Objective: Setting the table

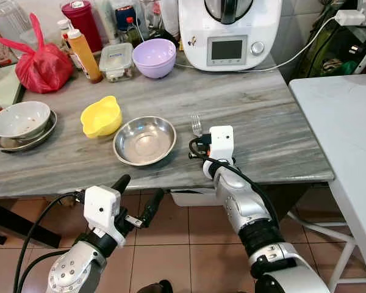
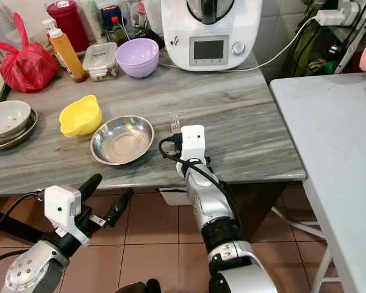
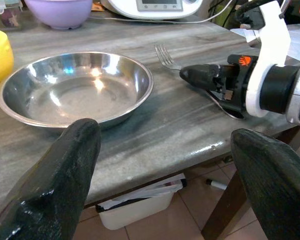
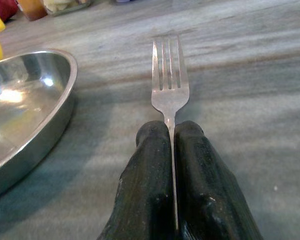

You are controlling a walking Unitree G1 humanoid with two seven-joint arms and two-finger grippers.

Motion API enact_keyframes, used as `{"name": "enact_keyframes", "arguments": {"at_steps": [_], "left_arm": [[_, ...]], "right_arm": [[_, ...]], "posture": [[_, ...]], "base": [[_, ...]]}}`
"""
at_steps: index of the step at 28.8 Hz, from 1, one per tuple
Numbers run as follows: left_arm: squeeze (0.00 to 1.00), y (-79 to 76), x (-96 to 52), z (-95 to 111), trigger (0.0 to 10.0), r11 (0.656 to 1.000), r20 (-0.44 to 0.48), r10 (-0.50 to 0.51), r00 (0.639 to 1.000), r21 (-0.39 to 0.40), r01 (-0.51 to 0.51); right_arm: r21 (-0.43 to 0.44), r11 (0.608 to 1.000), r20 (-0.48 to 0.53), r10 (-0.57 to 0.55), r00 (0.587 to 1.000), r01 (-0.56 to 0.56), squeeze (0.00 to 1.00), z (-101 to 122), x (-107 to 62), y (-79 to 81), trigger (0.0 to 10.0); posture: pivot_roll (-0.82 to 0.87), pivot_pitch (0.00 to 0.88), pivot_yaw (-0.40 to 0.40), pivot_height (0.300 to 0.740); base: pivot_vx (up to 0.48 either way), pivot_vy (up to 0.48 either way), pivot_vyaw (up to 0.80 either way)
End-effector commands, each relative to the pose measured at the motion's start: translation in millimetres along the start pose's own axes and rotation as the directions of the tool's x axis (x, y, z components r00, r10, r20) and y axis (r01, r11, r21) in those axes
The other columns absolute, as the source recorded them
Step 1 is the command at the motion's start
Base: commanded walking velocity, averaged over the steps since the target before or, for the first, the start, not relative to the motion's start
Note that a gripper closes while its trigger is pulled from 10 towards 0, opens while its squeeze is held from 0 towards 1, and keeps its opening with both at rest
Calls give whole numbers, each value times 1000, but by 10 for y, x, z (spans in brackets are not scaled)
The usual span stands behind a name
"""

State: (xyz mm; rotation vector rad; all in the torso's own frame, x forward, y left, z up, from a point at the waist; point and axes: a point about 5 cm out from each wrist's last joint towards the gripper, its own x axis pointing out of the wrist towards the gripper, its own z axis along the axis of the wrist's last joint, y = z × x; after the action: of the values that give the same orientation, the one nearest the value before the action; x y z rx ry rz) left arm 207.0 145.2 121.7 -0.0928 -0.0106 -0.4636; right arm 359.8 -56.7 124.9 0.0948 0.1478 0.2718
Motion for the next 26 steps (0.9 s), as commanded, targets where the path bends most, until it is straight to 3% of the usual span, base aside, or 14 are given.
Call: {"name": "enact_keyframes", "arguments": {"at_steps": [1,2,3,4,5,20,26], "left_arm": [[0,3,-22,26,10000,1000,-5,-6,1000,9,6],[0,-6,-21,38,10000,1000,-5,-8,1000,9,8],[0,-13,-19,48,10000,1000,-4,-11,1000,8,11],[0,-17,-18,54,10000,1000,-3,-13,1000,8,13],[0,-32,-7,65,10000,1000,-4,-24,1000,6,24],[0,-56,5,72,10000,999,-14,-35,999,5,35],[0,-49,-9,68,10000,1000,-16,-27,999,5,27]], "right_arm": [[13,1000,1,12,1000,-12,0,6,20,65,10000],[11,1000,-9,8,1000,-8,0,-10,26,60,10000],[12,1000,-17,5,1000,-5,690,-26,27,54,10000],[12,1000,-23,3,1000,-2,690,-37,27,50,10000],[8,1000,-37,-4,999,5,1000,-66,24,33,10000],[0,1000,-64,-20,998,20,1000,-111,35,-4,10000],[2,1000,4,1,1000,-1,1000,-20,27,-12,10000]], "posture": [[-2,155,121,740],[-2,152,120,740],[0,152,119,740],[0,152,119,740],[0,152,119,740],[-7,149,120,740],[-9,146,116,740]], "base": [[0,0,0],[0,0,0],[0,0,0],[0,0,0],[0,0,0],[0,0,0],[0,0,0]]}}
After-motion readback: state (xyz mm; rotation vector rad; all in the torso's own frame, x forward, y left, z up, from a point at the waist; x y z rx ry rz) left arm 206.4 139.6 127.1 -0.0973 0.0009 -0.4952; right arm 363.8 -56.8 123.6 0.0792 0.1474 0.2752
